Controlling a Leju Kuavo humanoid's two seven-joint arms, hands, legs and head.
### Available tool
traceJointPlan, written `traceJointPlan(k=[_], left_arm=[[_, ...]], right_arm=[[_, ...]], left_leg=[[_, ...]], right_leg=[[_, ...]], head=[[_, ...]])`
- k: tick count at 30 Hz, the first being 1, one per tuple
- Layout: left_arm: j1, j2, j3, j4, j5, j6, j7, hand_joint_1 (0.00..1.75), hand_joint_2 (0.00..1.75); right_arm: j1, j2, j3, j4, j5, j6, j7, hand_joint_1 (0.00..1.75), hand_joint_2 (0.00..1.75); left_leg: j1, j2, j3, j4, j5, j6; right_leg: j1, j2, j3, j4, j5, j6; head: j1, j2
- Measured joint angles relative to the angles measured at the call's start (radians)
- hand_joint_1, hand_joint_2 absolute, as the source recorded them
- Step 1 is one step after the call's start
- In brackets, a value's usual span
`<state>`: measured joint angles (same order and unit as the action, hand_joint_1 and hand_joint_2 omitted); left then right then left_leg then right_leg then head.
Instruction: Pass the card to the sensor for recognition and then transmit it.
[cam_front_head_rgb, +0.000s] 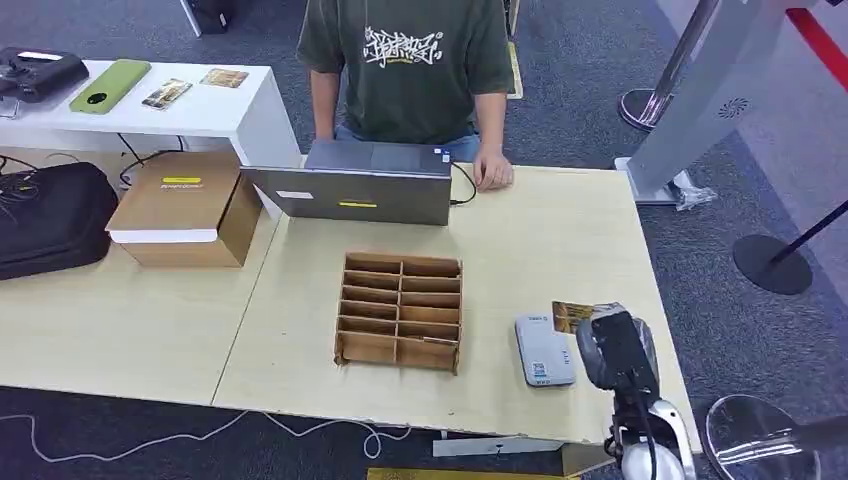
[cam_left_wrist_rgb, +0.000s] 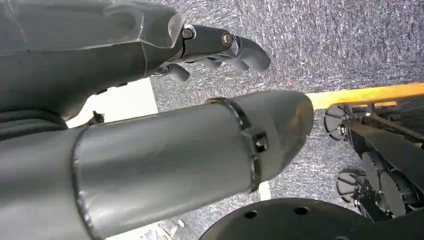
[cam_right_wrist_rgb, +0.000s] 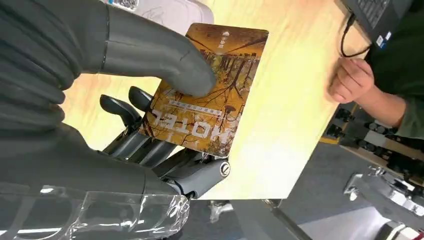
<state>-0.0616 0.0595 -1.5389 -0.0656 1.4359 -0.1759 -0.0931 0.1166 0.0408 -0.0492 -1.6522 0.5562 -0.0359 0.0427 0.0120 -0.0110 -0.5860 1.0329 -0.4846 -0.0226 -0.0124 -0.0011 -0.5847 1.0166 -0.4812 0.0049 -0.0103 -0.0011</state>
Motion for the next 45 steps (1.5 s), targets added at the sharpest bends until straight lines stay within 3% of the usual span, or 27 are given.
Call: traceJointPlan(k=[5, 12, 27, 32, 45], left_arm=[[-0.004, 0.0, 0.0, 0.0, -0.009, 0.005, 0.006, 0.0, 0.0], [-0.01, 0.0, -0.001, 0.0, -0.019, 0.006, 0.006, 0.0, 0.0], [-0.026, 0.014, -0.002, 0.0, -0.086, 0.009, 0.022, 0.0, 0.0], [-0.028, 0.018, -0.002, 0.0, -0.08, 0.009, 0.022, 0.0, 0.0], [-0.021, 0.018, -0.001, 0.0, -0.045, 0.009, 0.018, 0.0, 0.0]], right_arm=[[-0.026, 0.028, 0.0, 0.037, 0.081, -0.021, 0.029, 1.75, 1.75], [-0.093, 0.039, -0.014, 0.156, 0.094, -0.022, 0.031, 1.75, 1.75], [-0.164, 0.033, -0.037, 0.302, 0.148, 0.03, 0.039, 1.75, 1.75], [-0.151, 0.019, -0.035, 0.279, 0.159, 0.041, 0.055, 1.75, 1.75], [0.02, 0.016, -0.015, 0.04, 0.211, 0.06, 0.116, 1.75, 1.75]], left_leg=[[0.0, 0.0, 0.0, 0.0, 0.0, 0.0], [0.0, 0.0, 0.0, 0.0, 0.0, 0.0], [0.0, 0.0, 0.0, 0.0, 0.0, 0.0], [0.0, 0.0, 0.001, 0.0, 0.0, 0.0], [0.0, 0.0, 0.0, 0.0, 0.0, 0.0]], right_leg=[[0.0, 0.0, 0.0, 0.0, 0.0, 0.0], [0.0, 0.0, 0.0, 0.0, 0.0, 0.0], [0.0, 0.0, 0.0, 0.0, 0.0, 0.0], [0.0, 0.0, 0.0, 0.0, 0.0, 0.0], [0.0, 0.0, 0.0, 0.0, 0.0, 0.0]], head=[[0.0, 0.0], [0.0, 0.0], [0.0, 0.0], [0.0, 0.0], [0.0, 0.0]])
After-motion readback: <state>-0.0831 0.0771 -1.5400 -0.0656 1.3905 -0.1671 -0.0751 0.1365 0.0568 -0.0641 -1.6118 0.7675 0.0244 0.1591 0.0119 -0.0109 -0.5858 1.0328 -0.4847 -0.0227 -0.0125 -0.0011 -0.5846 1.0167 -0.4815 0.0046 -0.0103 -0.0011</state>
